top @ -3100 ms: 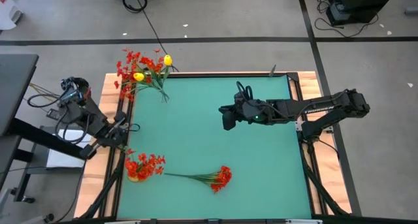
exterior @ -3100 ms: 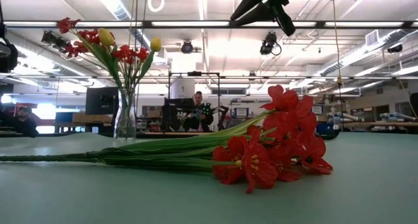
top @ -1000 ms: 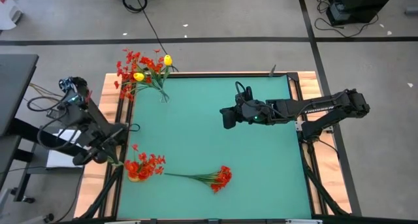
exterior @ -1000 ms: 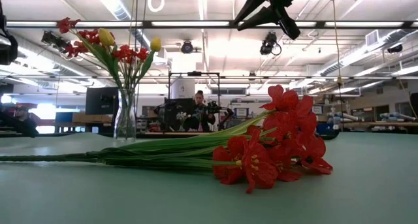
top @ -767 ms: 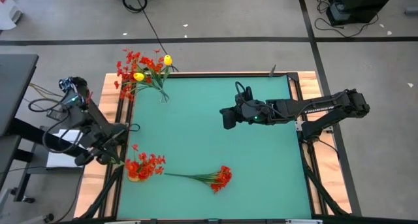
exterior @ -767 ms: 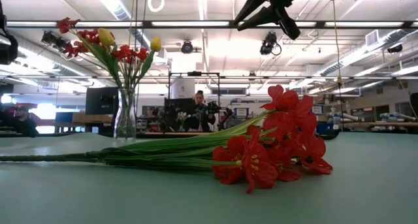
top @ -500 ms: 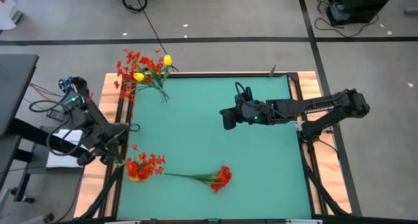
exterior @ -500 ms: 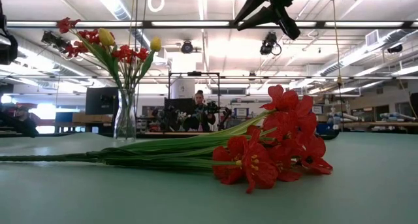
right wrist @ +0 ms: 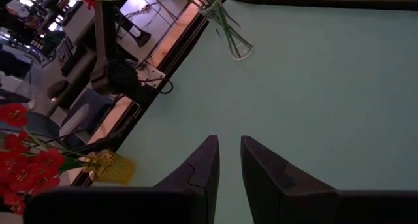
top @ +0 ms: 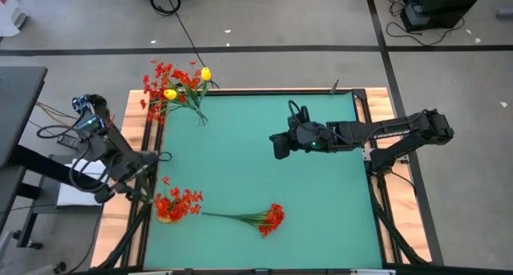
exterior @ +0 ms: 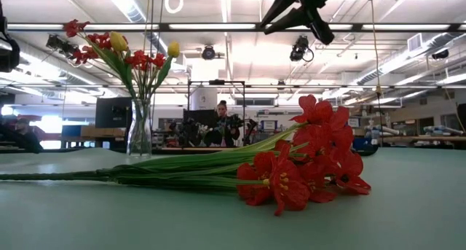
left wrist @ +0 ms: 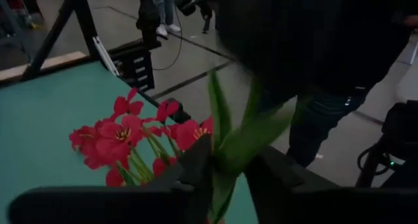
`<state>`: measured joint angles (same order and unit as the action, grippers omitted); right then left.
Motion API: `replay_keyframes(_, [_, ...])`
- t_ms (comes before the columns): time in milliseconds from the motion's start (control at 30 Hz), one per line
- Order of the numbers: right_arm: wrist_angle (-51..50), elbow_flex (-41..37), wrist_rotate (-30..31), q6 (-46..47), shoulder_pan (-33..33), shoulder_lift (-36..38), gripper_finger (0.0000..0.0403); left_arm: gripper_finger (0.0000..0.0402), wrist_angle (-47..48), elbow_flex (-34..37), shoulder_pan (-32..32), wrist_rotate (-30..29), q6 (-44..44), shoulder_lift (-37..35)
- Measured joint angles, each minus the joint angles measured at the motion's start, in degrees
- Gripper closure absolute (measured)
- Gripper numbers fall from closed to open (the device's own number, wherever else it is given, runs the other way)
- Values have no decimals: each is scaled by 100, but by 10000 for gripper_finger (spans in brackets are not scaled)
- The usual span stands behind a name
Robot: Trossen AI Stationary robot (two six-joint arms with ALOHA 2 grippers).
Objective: Sort flowers into vase by color
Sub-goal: Put the black flower into the yellow vase, then put the red flowers into the yellow vase
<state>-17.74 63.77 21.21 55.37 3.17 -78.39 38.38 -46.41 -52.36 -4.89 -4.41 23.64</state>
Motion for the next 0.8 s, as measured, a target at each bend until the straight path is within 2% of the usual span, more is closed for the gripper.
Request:
replay_keyframes(367, [1, 0, -122, 0, -21, 0, 329, 181, 87, -198, 0, 50, -763, 0])
replay_keyframes(567, [-66, 0, -285, 1, -21, 0, 329, 156, 399, -602, 0, 56, -1160, -7])
replay_keyframes(800, [-274, 0, -315, 59, -19, 0, 329, 126, 1215, -608, 0, -105, -1685, 155])
